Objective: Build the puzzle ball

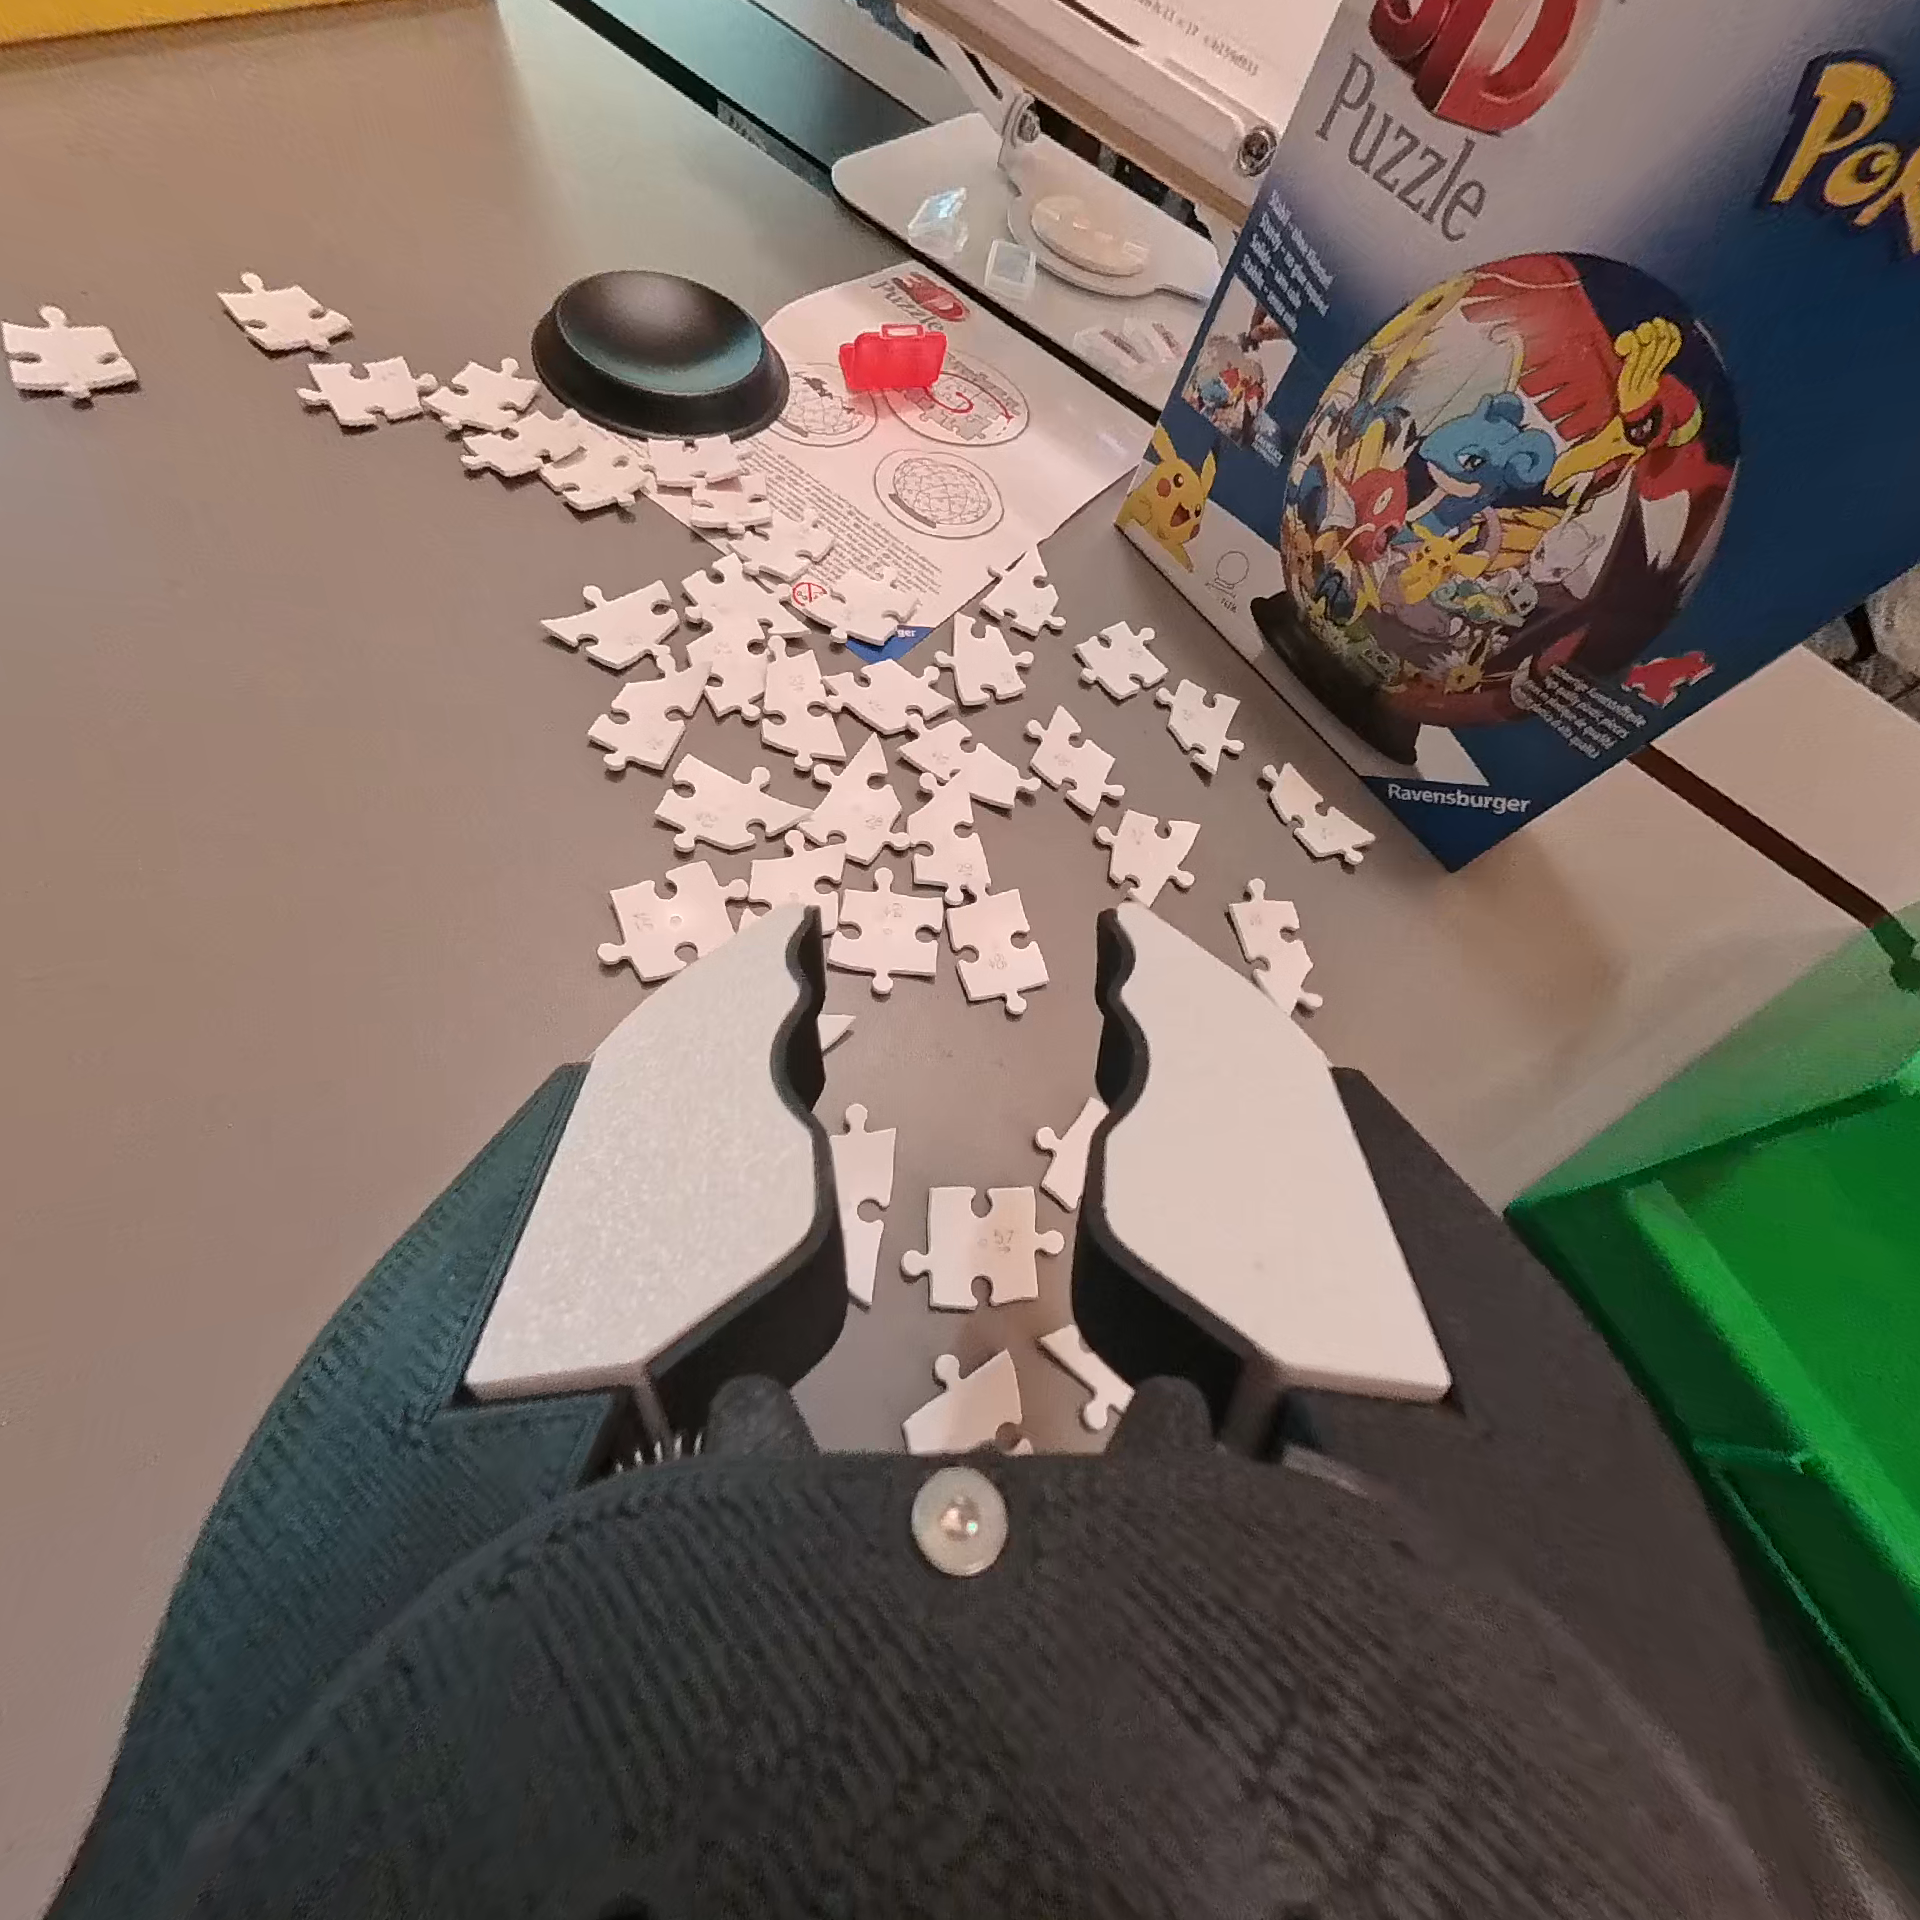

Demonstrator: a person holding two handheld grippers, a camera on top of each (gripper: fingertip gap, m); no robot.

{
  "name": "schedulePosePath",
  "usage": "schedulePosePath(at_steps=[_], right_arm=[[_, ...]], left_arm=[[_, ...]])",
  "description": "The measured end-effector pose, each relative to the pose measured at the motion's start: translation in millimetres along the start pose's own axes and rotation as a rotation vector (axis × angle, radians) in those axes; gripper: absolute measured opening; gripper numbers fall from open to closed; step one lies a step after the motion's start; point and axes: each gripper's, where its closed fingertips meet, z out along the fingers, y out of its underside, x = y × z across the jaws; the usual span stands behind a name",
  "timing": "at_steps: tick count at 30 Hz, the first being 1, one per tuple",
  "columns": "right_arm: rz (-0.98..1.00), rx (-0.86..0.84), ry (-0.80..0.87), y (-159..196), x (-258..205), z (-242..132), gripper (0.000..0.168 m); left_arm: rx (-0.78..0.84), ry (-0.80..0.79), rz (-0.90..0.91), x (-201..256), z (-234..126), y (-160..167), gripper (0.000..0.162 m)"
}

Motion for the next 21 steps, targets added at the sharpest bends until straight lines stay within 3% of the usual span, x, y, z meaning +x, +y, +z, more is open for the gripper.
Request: schedulePosePath(at_steps=[1,7,11,13,21], right_arm=[[-0.004,-0.003,0.003,-1,0,1,0.051],[-0.024,-0.015,0.004,0,0,4,0.051],[-0.012,-0.011,0.005,3,1,3,0.052],[-0.008,-0.011,0.006,5,2,3,0.052],[0.000,-0.001,0.006,8,4,1,0.052]], left_arm=[[-0.003,0.006,-0.034,-1,1,-1,0.049],[-0.027,0.043,-0.209,-1,4,-4,0.046],[-0.076,0.034,-0.236,1,3,-2,0.041],[-0.084,0.031,-0.233,3,3,-2,0.022],[-0.084,0.005,-0.197,11,0,5,0.022]])
